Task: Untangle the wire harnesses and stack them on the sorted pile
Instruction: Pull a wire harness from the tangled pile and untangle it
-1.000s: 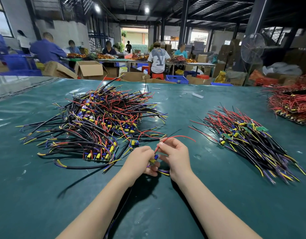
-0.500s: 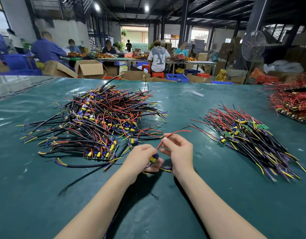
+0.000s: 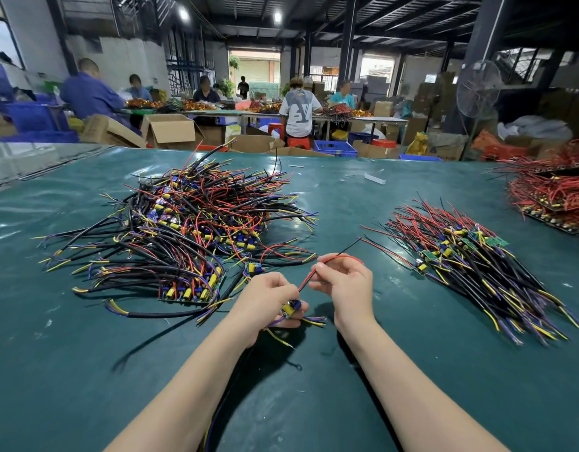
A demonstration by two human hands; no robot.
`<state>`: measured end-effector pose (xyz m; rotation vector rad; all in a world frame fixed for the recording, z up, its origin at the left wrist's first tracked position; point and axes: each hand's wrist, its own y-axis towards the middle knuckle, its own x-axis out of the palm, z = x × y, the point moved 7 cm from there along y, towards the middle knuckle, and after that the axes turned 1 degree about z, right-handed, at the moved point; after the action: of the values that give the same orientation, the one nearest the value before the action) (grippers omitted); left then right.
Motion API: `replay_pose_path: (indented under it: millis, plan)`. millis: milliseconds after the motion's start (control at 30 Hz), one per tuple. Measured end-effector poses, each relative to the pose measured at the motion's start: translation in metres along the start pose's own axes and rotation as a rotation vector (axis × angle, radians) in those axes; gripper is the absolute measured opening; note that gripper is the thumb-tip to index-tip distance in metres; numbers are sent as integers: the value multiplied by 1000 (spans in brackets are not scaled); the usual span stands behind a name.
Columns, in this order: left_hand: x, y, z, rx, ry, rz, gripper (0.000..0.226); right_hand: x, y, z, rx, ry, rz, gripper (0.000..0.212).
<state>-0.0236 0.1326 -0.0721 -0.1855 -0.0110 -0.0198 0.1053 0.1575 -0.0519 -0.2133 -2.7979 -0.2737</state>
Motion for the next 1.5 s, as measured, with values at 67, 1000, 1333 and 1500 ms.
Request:
replay_pose_path:
  millis: [67, 1000, 1333, 1500]
  plan:
    - [1, -2, 1, 22, 15, 0, 23, 0, 1, 3, 42, 0, -12, 28]
    - [11, -9, 7, 149, 218, -173, 22, -32, 18, -9, 8, 24, 161, 26]
    - [10, -12, 4, 105, 188, -157, 23, -46, 21, -18, -163, -117, 236, 34]
    - [7, -11, 4, 90, 135, -135, 21, -43, 21, -17, -170, -131, 223, 34]
